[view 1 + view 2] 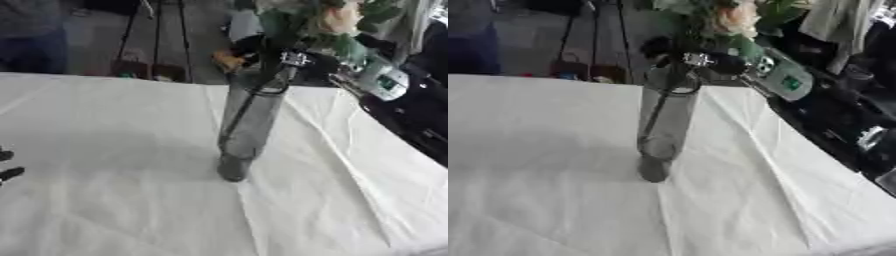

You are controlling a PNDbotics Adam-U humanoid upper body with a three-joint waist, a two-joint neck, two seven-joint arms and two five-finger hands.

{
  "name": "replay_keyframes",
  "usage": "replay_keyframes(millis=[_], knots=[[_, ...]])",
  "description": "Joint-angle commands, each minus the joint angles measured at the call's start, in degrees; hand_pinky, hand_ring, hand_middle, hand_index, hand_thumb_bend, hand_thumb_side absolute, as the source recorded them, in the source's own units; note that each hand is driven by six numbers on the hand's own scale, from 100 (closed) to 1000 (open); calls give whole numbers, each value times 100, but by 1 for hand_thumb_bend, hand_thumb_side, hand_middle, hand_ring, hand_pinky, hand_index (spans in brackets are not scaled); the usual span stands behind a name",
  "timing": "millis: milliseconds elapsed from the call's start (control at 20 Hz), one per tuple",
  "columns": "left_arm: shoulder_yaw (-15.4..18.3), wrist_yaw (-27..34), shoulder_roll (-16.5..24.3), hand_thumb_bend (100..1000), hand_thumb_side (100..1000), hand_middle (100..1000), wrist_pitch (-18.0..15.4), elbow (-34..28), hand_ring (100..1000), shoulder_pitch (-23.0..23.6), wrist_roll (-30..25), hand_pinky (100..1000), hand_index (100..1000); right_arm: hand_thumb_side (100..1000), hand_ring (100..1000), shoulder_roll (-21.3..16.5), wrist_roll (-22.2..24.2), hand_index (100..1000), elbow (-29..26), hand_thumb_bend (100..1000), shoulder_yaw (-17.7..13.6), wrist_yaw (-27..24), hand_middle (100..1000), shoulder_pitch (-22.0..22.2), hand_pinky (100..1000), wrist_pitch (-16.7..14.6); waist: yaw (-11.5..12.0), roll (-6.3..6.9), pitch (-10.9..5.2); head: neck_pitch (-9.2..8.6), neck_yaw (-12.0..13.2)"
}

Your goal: Arrange flowers into the vase.

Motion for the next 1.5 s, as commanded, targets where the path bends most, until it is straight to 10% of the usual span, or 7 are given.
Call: replay_keyframes(millis=[50, 1500], knots=[[-7, 3, 74, 935, 773, 666, 2, -89, 959, -29, -11, 721, 805, 1000, 968, -234, 1879, 1000, -64, 100, -23, -61, 945, -86, 873, -1893, -12, 21, -70, 25, 1], [-32, -32, 108, 933, 773, 669, -9, -61, 955, 12, -22, 721, 806, 1000, 958, -754, 1879, 1000, -625, 100, 269, -255, 940, 274, 867, -1893, -111, -102, -155, 110, -32]])
